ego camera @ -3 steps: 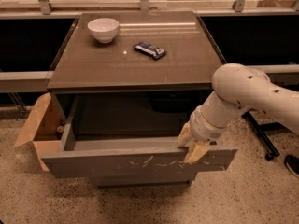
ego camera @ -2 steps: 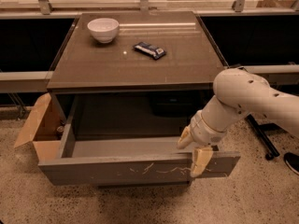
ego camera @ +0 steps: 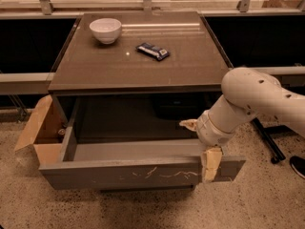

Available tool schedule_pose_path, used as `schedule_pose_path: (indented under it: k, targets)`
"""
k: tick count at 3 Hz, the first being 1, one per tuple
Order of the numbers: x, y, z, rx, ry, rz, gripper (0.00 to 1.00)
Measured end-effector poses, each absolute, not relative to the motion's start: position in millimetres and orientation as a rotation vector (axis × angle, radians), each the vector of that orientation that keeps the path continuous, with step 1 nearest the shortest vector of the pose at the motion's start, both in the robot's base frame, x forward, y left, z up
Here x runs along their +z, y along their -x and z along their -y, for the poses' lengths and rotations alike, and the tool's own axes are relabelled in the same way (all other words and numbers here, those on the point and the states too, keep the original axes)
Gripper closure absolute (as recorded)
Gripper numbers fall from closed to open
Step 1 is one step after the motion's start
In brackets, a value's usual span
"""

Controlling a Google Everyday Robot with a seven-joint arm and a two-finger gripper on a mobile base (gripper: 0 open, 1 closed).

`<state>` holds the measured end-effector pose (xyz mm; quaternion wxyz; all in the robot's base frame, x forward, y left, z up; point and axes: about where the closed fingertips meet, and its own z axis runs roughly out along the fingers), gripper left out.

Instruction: Open top drawer

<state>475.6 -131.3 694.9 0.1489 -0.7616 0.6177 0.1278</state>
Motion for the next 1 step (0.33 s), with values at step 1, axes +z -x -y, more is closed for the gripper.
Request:
schedule_pose_path:
  k: [1]
  targets:
    - [733.4,-483.6,150.6,0.234,2.163,-1.785,0.00]
